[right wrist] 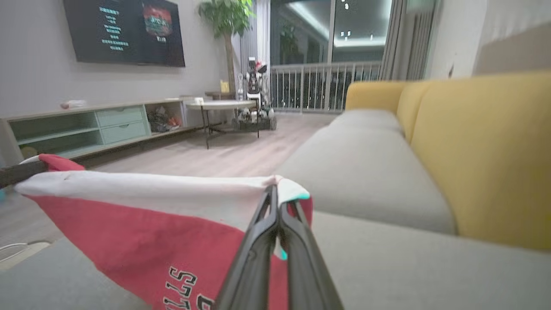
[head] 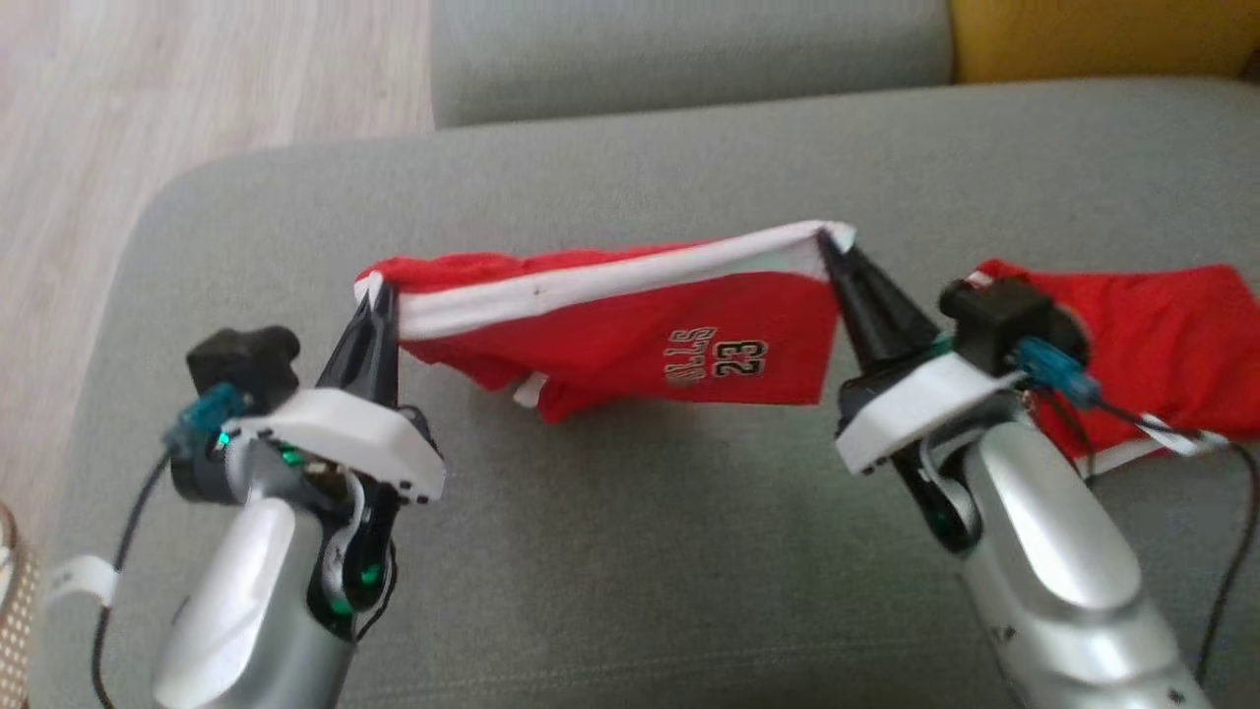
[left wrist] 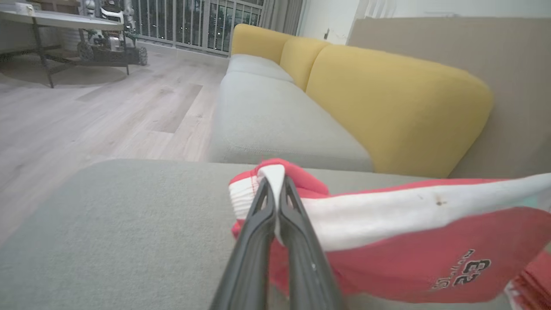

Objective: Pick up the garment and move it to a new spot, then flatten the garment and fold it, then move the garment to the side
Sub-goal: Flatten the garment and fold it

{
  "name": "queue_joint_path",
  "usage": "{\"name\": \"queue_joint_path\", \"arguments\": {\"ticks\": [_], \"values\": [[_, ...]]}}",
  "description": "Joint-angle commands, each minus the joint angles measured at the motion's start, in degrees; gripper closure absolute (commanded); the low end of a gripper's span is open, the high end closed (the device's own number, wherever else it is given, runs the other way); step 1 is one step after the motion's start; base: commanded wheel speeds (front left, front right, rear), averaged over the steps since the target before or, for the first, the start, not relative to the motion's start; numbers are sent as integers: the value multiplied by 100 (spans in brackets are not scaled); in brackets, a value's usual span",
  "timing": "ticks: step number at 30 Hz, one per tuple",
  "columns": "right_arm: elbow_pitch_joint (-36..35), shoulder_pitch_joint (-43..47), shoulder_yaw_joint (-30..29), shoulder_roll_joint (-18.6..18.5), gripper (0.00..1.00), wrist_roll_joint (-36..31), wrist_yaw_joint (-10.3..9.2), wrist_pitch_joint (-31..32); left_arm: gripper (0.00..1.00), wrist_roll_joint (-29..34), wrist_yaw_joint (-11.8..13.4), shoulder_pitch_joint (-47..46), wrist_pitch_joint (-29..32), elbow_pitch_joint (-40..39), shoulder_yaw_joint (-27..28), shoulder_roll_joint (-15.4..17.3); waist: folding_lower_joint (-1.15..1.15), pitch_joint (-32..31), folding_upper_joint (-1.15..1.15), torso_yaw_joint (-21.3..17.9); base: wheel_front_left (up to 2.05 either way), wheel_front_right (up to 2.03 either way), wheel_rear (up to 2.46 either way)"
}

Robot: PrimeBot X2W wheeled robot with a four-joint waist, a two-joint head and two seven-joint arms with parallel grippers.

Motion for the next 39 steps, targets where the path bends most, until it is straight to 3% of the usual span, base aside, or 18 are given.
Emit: {"name": "queue_joint_path", "arguments": {"ticks": [1, 6, 13, 18, 23, 26, 29, 35, 39], "values": [[-337, 14, 27, 65, 100, -150, -2, -57, 100, -82, -20, -220, 52, -301, 277, 57, 0, -143, 0, -63, 0, 0, 0], [-1457, 215, -272, 52, 100, -932, -2, 60, 100, -554, 97, -296, 422, -967, 538, -74, 0, -330, 0, -116, 0, 0, 0], [-2569, 634, -340, 53, 100, -1128, -2, 616, 100, -1256, 369, -79, 1057, -1813, 761, -303, 0, -478, 0, -191, 0, 0, 0], [-2751, 341, -356, -5, 100, -1196, -2, 945, 100, -1411, 523, -455, 1664, -2065, 907, -45, 0, -308, 0, -207, 0, 0, 0], [-2245, -759, -317, -59, 100, -947, -2, 1336, 100, -1817, 537, -1482, 2686, -1322, 975, 197, 0, 138, 0, -190, 0, 0, 0], [-1659, -1801, -257, -201, 100, -907, -2, 1548, 100, -1651, 427, -2449, 2924, -708, 911, 449, 0, 733, 0, -180, 0, 0, 0], [-922, -2975, -256, -309, 100, -957, -2, 1566, 100, -1481, 332, -3566, 2902, -17, 872, 499, 0, 1376, 0, -151, 0, 0, 0], [509, -5197, -1014, -157, 100, -1487, -2, 879, 100, -1116, 218, -5829, 1745, 1447, 1093, 376, 0, 2506, 0, -134, 0, 0, 0], [1082, -5976, -1673, 3, 100, -2035, -2, 153, 100, -999, -26, -6670, 660, 2268, 1201, 221, 0, 2859, 0, -109, 0, 0, 0]]}}
